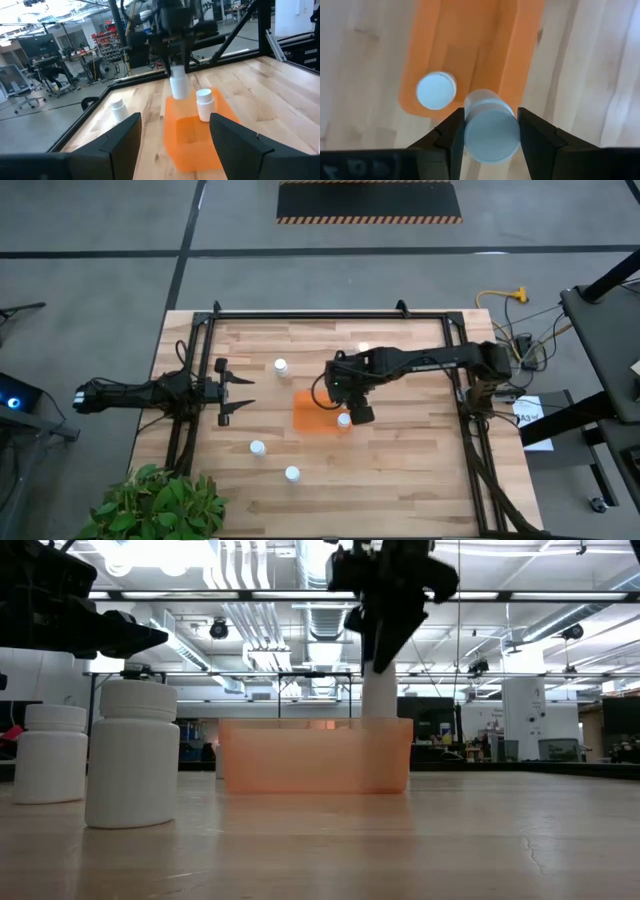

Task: Pick and place pill bottles into a basket
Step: Put the white medicine bottle into the orange bin

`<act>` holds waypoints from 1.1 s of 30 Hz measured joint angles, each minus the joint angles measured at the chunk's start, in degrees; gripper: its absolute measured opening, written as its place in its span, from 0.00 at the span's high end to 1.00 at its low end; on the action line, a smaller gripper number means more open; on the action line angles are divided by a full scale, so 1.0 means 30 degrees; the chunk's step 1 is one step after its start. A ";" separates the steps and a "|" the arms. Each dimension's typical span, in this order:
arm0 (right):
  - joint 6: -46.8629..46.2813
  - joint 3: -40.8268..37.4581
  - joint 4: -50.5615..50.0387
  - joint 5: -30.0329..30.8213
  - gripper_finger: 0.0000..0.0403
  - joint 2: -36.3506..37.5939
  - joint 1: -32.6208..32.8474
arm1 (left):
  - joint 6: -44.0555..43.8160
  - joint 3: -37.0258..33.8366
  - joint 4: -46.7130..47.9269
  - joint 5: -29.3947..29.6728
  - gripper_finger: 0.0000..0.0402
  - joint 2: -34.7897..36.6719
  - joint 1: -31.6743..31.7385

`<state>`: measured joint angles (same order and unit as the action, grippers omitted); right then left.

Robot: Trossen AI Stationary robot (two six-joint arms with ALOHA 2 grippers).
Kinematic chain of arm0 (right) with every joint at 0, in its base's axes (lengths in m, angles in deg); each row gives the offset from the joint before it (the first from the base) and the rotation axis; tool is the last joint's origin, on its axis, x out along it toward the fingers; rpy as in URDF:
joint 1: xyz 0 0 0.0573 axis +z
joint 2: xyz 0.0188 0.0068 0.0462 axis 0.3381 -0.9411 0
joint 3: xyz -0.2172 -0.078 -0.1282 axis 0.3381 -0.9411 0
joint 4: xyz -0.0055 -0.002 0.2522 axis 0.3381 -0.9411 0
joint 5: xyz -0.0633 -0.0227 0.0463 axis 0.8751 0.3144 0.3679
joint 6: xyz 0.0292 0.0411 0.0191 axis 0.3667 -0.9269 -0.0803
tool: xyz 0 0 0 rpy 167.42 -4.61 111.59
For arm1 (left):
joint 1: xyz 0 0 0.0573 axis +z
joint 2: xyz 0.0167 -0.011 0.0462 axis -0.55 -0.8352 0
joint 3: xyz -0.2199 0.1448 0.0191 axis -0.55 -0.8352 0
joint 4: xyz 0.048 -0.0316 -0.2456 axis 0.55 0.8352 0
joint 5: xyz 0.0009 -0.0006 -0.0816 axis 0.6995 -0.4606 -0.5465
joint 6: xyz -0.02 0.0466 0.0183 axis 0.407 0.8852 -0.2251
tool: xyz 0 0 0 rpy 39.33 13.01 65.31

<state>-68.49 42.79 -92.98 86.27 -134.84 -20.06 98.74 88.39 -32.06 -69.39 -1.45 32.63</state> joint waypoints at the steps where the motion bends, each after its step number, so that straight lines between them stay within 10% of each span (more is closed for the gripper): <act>1: 0.0000 -0.0034 -0.0056 -0.0009 0.65 -0.0185 -0.0074 | -0.0005 0.0000 0.0015 0.0006 0.46 0.0000 -0.0002; 33: 0.0299 -0.3947 0.3962 -0.0909 0.65 -0.0718 -0.0508 | -0.0006 0.0000 0.0007 0.0006 0.46 -0.0007 -0.0004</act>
<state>-67.59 30.95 -81.09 83.55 -137.00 -21.59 98.72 88.39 -32.04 -69.37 -1.47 32.62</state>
